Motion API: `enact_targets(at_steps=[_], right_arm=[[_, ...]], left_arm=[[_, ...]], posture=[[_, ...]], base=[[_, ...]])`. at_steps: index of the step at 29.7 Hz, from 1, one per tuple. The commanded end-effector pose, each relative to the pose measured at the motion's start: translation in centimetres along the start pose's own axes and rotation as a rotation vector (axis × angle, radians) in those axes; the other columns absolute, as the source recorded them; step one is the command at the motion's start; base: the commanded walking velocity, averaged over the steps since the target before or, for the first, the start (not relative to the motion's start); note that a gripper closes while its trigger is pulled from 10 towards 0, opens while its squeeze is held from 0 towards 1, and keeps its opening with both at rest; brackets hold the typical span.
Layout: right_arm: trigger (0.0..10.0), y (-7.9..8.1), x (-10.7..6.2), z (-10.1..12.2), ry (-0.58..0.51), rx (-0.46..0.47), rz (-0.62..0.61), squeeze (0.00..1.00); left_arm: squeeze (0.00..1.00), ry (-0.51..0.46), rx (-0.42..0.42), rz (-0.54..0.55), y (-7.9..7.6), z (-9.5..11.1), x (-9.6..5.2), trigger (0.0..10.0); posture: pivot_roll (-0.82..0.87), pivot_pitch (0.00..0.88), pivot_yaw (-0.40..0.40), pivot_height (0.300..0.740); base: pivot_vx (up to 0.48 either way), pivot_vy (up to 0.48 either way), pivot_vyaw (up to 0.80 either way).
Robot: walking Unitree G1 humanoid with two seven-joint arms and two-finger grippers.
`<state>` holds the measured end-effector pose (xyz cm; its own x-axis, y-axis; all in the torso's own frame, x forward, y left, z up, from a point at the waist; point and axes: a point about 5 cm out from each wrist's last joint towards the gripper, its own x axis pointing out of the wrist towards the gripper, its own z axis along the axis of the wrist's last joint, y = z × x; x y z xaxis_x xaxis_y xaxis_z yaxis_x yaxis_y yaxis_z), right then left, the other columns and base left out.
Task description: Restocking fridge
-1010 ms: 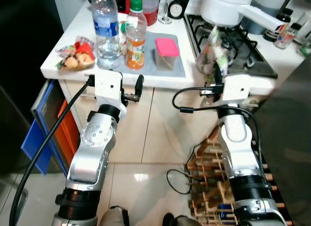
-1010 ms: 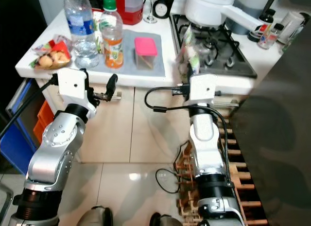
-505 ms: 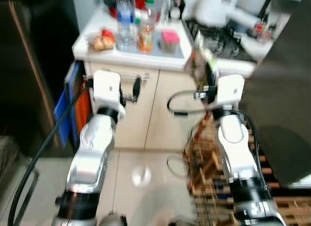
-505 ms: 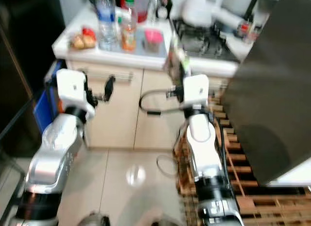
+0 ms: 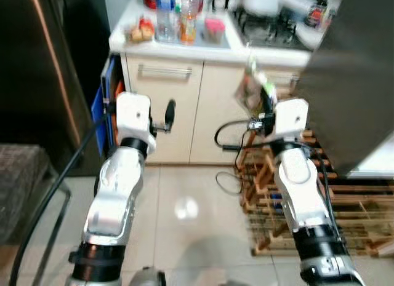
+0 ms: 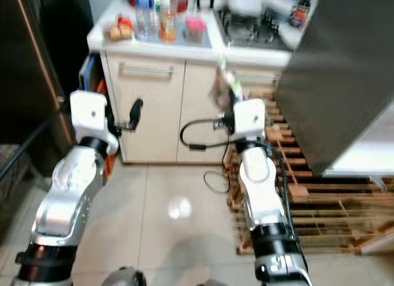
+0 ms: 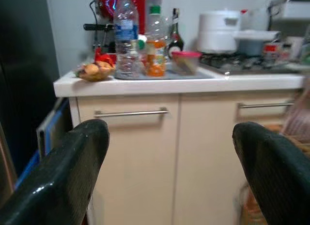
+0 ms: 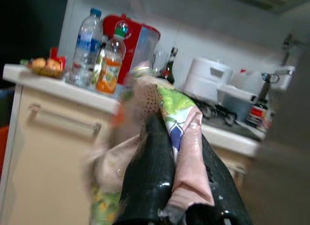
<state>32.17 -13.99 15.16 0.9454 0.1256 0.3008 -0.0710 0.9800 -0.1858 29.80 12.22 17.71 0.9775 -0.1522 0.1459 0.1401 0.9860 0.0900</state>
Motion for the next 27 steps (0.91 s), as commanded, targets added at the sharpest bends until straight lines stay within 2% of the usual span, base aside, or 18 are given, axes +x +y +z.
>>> enact_targets(at_steps=[1, 5, 12, 14, 18, 27], right_arm=[[0.0, -0.5, 0.1, 0.5, -0.024, 0.018, -0.018, 0.24], [0.0, -0.3, -0.3, 0.2, -0.008, 0.022, -0.006, 0.24], [0.0, -0.3, -0.9, -0.9, 0.046, 0.046, 0.004, 0.24], [0.0, -0.2, -0.9, -1.1, 0.053, 0.045, 0.016, 0.24], [0.0, -0.3, -0.8, -1.1, 0.058, 0.042, 0.025, 0.24], [0.0, -0.3, -1.0, -1.7, 0.081, 0.041, 0.031, 0.24]], left_arm=[[0.0, -0.004, 0.011, -0.01, -0.3, 0.1, 0.1, 10.0], [0.0, 0.001, 0.005, -0.007, -0.3, 0.0, 0.0, 10.0], [0.0, 0.02, -0.029, 0.006, 0.1, -0.7, -0.5, 10.0], [0.0, 0.023, -0.005, -0.007, 0.0, -0.9, -0.7, 10.0], [0.0, 0.033, -0.02, -0.015, -0.3, -1.3, -0.7, 10.0], [0.0, 0.066, -0.007, 0.026, 0.5, -2.4, -0.7, 10.0]], posture=[[-0.03, 0.0, -0.08, 0.74], [-0.04, 0.0, -0.078, 0.74], [-0.04, 0.0, -0.077, 0.74], [-0.04, 0.0, -0.08, 0.74], [-0.05, 0.0, -0.077, 0.74], [-0.05, 0.0, -0.076, 0.74]], base=[[-0.277, 0.0, 0.0], [-0.272, 0.0, 0.0], [0.0, 0.0, 0.0], [0.0, -0.448, 0.0], [0.0, -0.48, 0.0], [0.0, -0.476, 0.0]])
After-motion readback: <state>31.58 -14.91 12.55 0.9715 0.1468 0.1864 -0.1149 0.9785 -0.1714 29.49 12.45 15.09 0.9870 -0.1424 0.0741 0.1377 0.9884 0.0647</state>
